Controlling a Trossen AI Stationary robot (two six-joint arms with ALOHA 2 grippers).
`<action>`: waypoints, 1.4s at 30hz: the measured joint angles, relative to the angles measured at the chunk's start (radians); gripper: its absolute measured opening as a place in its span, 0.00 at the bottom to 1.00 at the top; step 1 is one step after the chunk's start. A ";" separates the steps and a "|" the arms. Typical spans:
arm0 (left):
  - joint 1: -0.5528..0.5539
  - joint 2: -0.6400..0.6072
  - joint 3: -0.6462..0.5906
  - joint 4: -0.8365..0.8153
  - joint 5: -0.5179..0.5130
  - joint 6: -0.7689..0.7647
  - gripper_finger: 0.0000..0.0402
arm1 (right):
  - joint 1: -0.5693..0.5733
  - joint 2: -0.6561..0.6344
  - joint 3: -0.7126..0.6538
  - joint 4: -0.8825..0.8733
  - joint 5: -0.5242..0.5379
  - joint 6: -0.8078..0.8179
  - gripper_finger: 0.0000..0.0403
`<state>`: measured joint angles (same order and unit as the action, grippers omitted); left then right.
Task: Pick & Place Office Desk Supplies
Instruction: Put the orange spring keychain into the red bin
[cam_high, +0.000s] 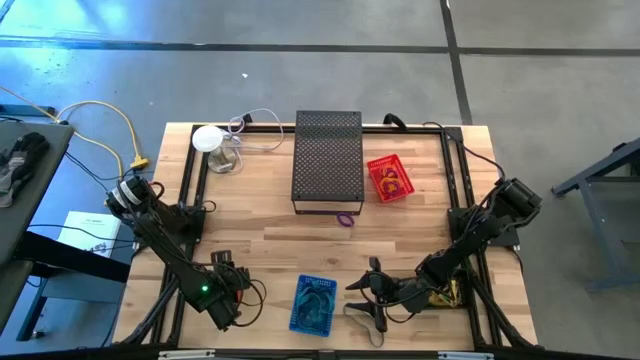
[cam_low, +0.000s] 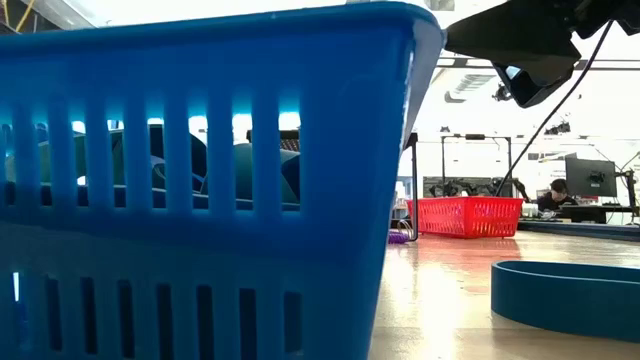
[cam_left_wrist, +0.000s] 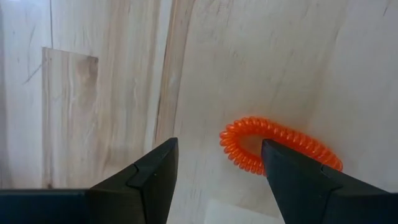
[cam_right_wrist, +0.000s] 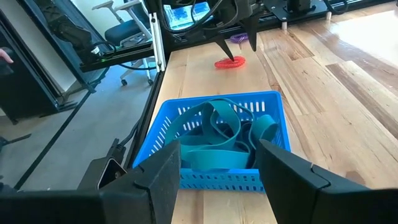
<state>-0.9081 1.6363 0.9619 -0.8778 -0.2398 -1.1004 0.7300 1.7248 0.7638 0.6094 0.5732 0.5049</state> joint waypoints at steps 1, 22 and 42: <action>0.000 0.000 -0.002 0.003 0.001 -0.002 0.55 | 0.001 0.000 0.000 0.000 0.000 0.000 0.49; 0.012 -0.001 -0.074 0.091 0.071 -0.104 0.17 | 0.003 0.000 0.000 0.000 0.000 0.022 0.49; 0.099 -0.015 0.208 0.316 -0.782 0.538 0.01 | -0.032 0.000 0.000 0.022 0.036 -0.019 0.49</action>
<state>-0.8089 1.6211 1.1694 -0.5623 -1.0219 -0.5624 0.6977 1.7248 0.7638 0.6318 0.6088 0.4863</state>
